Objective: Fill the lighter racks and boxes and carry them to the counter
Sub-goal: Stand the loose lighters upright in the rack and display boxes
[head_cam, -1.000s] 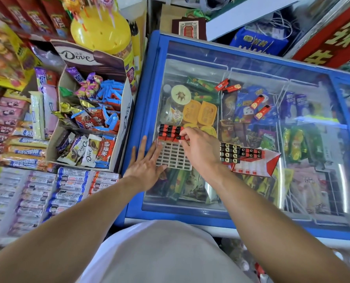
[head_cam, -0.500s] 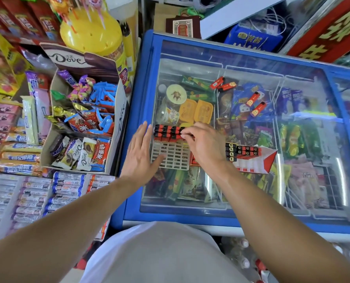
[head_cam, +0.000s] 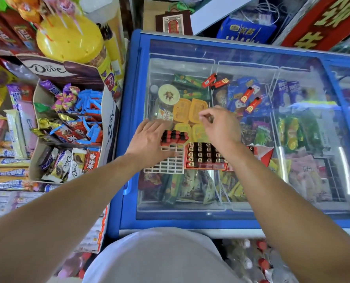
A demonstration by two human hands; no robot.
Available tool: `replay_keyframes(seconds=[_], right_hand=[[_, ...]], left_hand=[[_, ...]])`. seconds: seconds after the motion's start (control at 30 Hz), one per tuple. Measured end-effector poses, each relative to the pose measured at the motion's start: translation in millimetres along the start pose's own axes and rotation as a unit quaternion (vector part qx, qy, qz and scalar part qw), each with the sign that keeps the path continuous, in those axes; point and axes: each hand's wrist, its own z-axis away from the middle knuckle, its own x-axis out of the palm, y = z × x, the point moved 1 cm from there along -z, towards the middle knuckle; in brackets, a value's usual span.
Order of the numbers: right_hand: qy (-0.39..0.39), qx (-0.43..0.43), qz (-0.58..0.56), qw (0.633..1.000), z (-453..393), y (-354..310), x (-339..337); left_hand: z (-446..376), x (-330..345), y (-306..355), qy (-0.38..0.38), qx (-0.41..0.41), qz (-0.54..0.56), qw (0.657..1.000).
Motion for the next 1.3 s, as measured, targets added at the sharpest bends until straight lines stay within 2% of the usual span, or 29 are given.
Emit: replay_keyframes(seconds=[0.17,0.37,0.53,0.6,0.7,0.8,0.93,1.07,1.1,1.2,1.3], right_hand=[[-0.061,0.052,0.020,0.997,-65.2,37.7,7.9],[-0.137,0.070,0.088,0.984,-133.4,71.6,32.2],[-0.211,0.061,0.175,0.960,-154.3,86.4,34.5],[-0.202,0.048,0.191,0.959,-152.3,91.7,35.3],[-0.144,0.022,0.222,0.964,-143.8,93.7,34.2],[-0.145,-0.001,0.256,0.956,-137.4,94.5,31.0],[-0.103,-0.002,0.238,0.966,-140.9,94.8,21.5],[-0.209,0.007,0.264,0.941,-145.2,96.3,27.1],[-0.211,0.006,0.266,0.941,-143.3,97.0,30.1],[-0.148,0.006,0.274,0.950,-136.7,96.2,34.6],[-0.183,0.030,0.250,0.950,-132.2,93.6,32.1]], left_hand=[[-15.1,7.4,-1.5,-0.037,-0.019,-0.017,0.999],[-11.2,11.4,3.2,-0.012,-0.026,-0.045,0.999],[-10.6,10.3,5.2,-0.014,-0.020,-0.049,0.998],[-11.4,9.7,5.5,-0.015,-0.023,-0.050,0.998],[-11.7,10.0,6.1,-0.020,-0.029,-0.053,0.998],[-11.0,9.9,8.8,-0.023,-0.038,-0.065,0.997],[-10.6,6.0,11.0,-0.037,-0.045,-0.064,0.996],[-11.5,3.8,12.1,-0.057,-0.049,-0.062,0.995],[-11.6,3.5,12.0,-0.059,-0.052,-0.061,0.995],[-11.5,3.7,11.1,-0.057,-0.055,-0.054,0.995],[-12.1,2.8,11.8,-0.061,-0.058,-0.050,0.995]])
